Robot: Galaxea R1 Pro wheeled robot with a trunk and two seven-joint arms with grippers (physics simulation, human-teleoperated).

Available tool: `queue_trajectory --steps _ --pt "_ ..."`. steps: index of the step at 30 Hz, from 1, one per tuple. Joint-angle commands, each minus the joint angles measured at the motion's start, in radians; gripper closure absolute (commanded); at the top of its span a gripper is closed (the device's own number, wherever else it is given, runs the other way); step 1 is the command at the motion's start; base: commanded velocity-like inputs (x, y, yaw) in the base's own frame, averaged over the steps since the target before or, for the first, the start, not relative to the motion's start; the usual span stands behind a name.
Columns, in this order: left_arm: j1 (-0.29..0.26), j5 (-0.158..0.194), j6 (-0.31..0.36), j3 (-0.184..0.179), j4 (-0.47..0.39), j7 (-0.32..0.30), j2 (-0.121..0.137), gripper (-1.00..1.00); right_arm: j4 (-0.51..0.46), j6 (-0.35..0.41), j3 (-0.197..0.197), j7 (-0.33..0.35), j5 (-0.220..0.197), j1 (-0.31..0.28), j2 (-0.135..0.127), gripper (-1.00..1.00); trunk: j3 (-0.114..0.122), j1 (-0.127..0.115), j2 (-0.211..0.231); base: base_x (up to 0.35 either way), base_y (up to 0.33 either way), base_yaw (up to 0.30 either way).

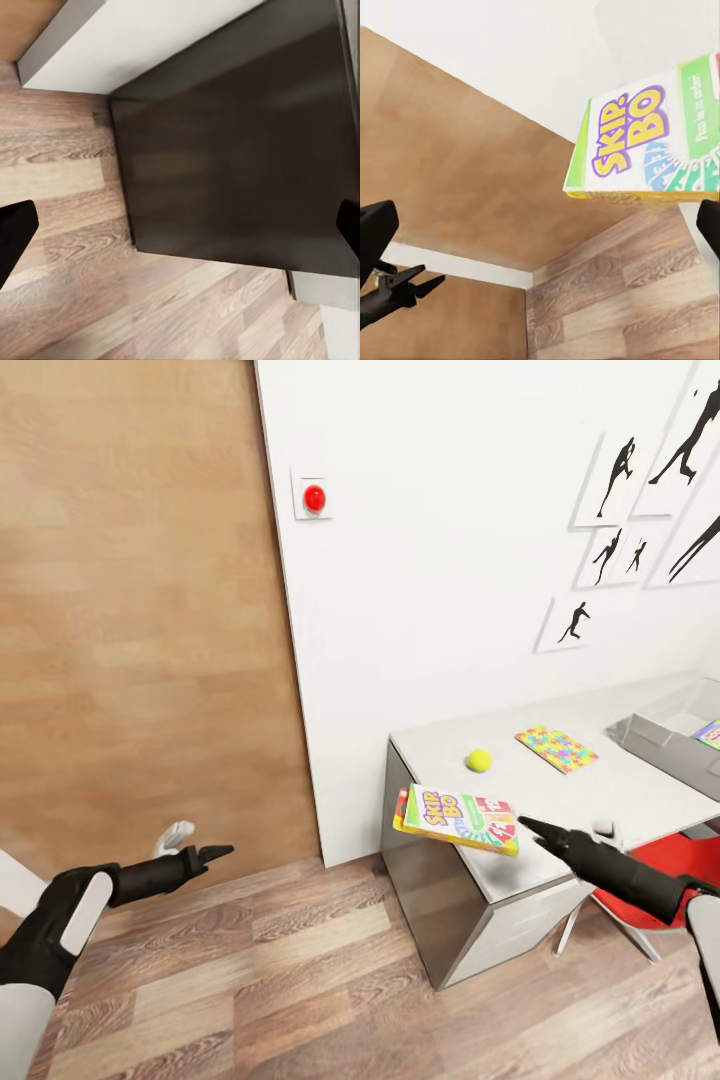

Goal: Put all the toys in the child's room - the three board games (two on the bed and one on the table), the two jigsaw puzzles on the table, and the tennis ball on the table - inside the toy box on the table in the child's room.

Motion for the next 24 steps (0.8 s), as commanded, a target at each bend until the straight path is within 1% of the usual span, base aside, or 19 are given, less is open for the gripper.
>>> queue_trajectory --steps 1,4,5,8,9,12,14,18,24 --pt "-0.004 -0.001 0.003 0.000 0.002 -0.002 -0.004 -1.00 -0.002 0.004 -0.019 0.047 0.000 0.021 0.001 -1.00 -0.001 0.000 -0.001 0.000 0.000 0.000" --pt "-0.008 -0.002 -0.003 -0.008 0.007 0.002 -0.011 -1.00 -0.007 -0.004 -0.064 0.165 -0.013 0.078 0.002 -1.00 -0.001 0.000 -0.001 0.000 0.000 0.000" --pt "-0.010 -0.002 -0.012 -0.020 0.010 0.004 -0.014 -1.00 -0.009 -0.031 -0.086 0.250 -0.017 0.108 0.003 -1.00 -0.001 0.000 -0.001 0.000 0.000 0.000" --pt "-0.011 -0.001 -0.034 -0.047 0.014 0.006 -0.016 -1.00 -0.011 -0.099 -0.110 0.381 -0.022 0.139 0.003 -1.00 -0.001 0.000 -0.001 0.000 0.000 0.000" --pt "-0.012 0.000 -0.051 -0.067 0.016 0.006 -0.017 -1.00 -0.012 -0.153 -0.119 0.464 -0.022 0.158 0.004 -1.00 -0.001 0.000 -0.001 0.000 0.000 0.000" --pt "-0.012 0.001 -0.068 -0.089 0.018 0.005 -0.017 -1.00 -0.012 -0.226 -0.127 0.572 -0.020 0.188 0.004 -1.00 -0.001 0.000 -0.001 0.003 -0.003 0.000" --pt "-0.012 0.003 -0.075 -0.097 0.019 0.003 -0.017 -1.00 -0.012 -0.262 -0.130 0.624 -0.020 0.206 0.004 -1.00 -0.001 0.000 -0.001 0.038 -0.040 -0.003" --pt "-0.013 0.006 -0.082 -0.108 0.020 0.004 -0.017 -1.00 -0.012 -0.308 -0.134 0.690 -0.019 0.234 0.004 -1.00 0.000 0.000 -0.001 0.110 -0.129 -0.045" --pt "-0.013 0.006 -0.085 -0.111 0.020 -0.002 -0.017 -1.00 -0.018 -0.323 -0.142 0.717 -0.020 0.246 0.005 -1.00 0.004 0.000 -0.001 0.136 -0.167 -0.120"
